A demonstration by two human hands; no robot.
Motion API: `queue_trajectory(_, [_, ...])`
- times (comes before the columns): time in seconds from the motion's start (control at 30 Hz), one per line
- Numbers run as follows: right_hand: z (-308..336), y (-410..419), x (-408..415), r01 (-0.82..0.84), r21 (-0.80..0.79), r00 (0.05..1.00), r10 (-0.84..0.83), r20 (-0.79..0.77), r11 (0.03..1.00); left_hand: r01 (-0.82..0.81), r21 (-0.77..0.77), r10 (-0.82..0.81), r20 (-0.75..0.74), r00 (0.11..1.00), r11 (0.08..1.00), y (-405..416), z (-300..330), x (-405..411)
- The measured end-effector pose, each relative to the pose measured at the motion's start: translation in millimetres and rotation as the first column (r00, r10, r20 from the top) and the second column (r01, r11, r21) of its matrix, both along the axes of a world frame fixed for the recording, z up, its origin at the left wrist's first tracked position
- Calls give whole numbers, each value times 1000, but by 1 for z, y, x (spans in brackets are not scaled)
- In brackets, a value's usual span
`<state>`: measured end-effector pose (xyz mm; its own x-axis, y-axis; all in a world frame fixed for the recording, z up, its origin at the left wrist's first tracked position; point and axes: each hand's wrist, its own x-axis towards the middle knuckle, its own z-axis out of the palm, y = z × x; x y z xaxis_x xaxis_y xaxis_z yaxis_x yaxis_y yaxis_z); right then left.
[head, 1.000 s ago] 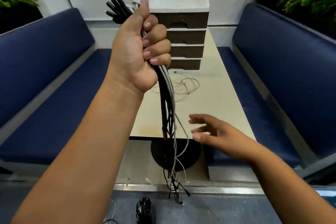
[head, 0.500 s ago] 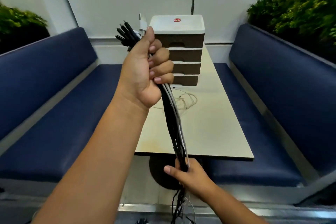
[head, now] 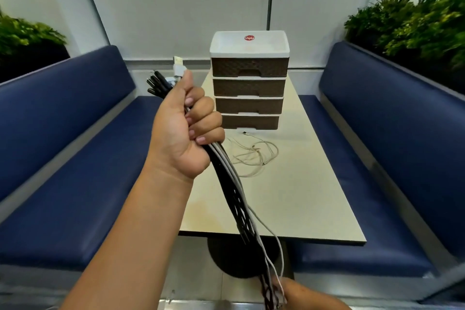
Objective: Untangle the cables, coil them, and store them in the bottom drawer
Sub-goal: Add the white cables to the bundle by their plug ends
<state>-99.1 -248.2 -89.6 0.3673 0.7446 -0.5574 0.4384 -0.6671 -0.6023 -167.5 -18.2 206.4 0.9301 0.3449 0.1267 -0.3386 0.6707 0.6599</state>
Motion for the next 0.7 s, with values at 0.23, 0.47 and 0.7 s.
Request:
queue_trajectory(0.23, [54, 34, 69, -129, -191, 989, 140, 47, 973, -2, 22, 3, -34, 999, 1000, 31, -14, 17])
queue_trajectory(0.47, [98, 85, 120, 392, 122, 877, -330, -348, 912, -10, 2, 11, -119, 993, 1000, 72, -35, 50])
queue_trajectory(0.7, [77, 168, 171, 790, 247, 613, -724, -317, 561, 5, -52, -16, -205, 979, 999, 115, -57, 84])
